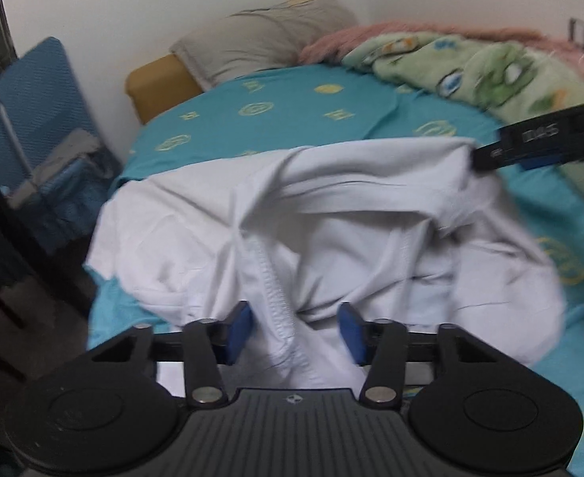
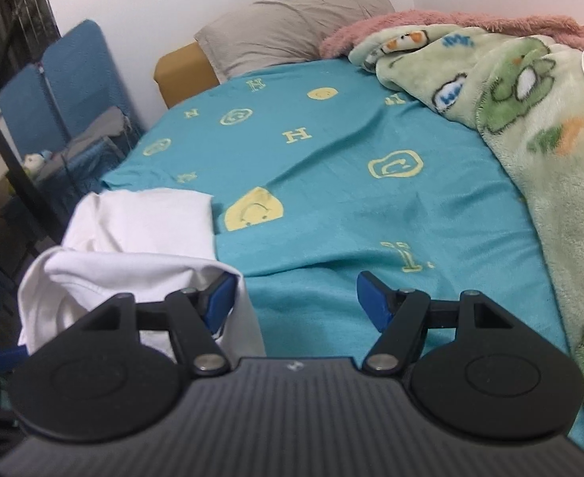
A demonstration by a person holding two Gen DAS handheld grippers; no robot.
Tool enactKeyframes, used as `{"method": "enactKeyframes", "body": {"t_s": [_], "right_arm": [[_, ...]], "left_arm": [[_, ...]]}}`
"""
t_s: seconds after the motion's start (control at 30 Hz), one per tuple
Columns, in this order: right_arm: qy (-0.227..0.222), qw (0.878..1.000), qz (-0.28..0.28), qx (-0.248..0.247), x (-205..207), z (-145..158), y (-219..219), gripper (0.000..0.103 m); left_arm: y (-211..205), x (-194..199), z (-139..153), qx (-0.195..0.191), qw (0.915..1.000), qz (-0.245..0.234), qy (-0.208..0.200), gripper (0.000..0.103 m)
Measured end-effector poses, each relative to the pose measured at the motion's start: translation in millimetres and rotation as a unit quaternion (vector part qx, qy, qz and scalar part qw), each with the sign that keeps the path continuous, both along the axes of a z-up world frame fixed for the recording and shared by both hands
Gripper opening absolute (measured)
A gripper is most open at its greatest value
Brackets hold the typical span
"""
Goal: Fold clothes
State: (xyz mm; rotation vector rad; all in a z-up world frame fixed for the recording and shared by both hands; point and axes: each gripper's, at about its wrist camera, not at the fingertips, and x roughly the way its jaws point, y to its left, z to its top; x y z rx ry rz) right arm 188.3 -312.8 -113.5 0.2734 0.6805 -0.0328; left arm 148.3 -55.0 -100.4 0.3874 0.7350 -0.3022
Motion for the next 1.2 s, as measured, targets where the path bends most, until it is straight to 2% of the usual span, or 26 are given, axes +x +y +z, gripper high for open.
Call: {"method": "enactKeyframes", "body": {"t_s": [0.03, 0.07, 0.1, 0.17, 0.27, 0.33, 0.43, 0.57, 0.63, 0.7, 0.8, 0.93, 1.0, 1.1, 1.2], "right_arm": [[0.002, 1.000, 0.000, -0.003, 0.8, -1.2, 0.1, 0.069], [0.004, 1.000, 0.000, -0.001, 1.9, -2.6, -0.6, 0.069], [0.007, 1.000, 0.000, 0.004, 2.6, -4.2, -1.9, 0.069], [0.014, 1.000, -0.001, 0.010, 3.5, -6.6, -5.0, 0.069], [0.029, 1.000, -0.006, 0.006, -0.6, -6.9, -9.1, 0.069], [0.031, 0.999, -0.005, 0.007, -5.4, -4.4, -12.9, 0.069], [0.031, 0.999, 0.002, 0.013, -13.4, 3.3, -19.4, 0.069], [-0.015, 0.995, 0.028, 0.096, -32.5, 22.6, -37.7, 0.069], [-0.052, 0.987, 0.032, 0.152, -43.1, 31.7, -46.8, 0.069], [-0.087, 0.979, 0.033, 0.180, -49.6, 39.3, -47.0, 0.072], [-0.109, 0.981, 0.089, 0.136, -49.3, 46.1, -17.5, 0.072], [-0.116, 0.975, 0.183, 0.055, -47.6, 43.6, 39.4, 0.071], [-0.118, 0.971, 0.207, 0.018, -44.3, 38.8, 62.6, 0.070], [-0.119, 0.971, 0.203, -0.031, -35.5, 30.5, 79.3, 0.069], [-0.100, 0.983, 0.149, -0.051, -26.3, 24.0, 67.9, 0.069]], "left_arm": [[2.6, 2.6, -0.5, 0.001, 1.0000, 0.008, -0.002, 0.027], [7.1, 3.6, 3.2, -0.017, 0.9998, 0.013, 0.001, 0.014], [13.0, 2.7, 8.7, -0.040, 0.9990, 0.018, 0.006, 0.010], [27.7, -5.8, 24.7, -0.085, 0.9963, 0.010, 0.002, 0.005], [41.3, -13.6, 48.4, -0.130, 0.9915, -0.007, -0.011, 0.004], [50.0, -14.6, 59.5, -0.180, 0.9834, -0.023, -0.008, 0.004], [63.0, -16.0, 76.1, -0.254, 0.9660, -0.046, -0.004, 0.004], [80.3, -17.9, 98.2, -0.351, 0.9334, -0.075, 0.001, 0.004], [85.0, -19.4, 104.8, -0.382, 0.9199, -0.088, 0.003, 0.004], [88.6, -20.8, 110.0, -0.408, 0.9074, -0.101, 0.000, 0.004], [89.3, -23.0, 112.3, -0.422, 0.9007, -0.105, -0.004, 0.004], [86.3, -26.4, 111.6, -0.416, 0.9030, -0.106, -0.004, 0.004], [84.0, -28.0, 110.6, -0.411, 0.9055, -0.105, -0.006, 0.004], [79.2, -31.0, 109.4, -0.401, 0.9104, -0.099, -0.019, 0.004], [74.0, -33.6, 108.5, -0.391, 0.9151, -0.091, -0.036, 0.004]]}}
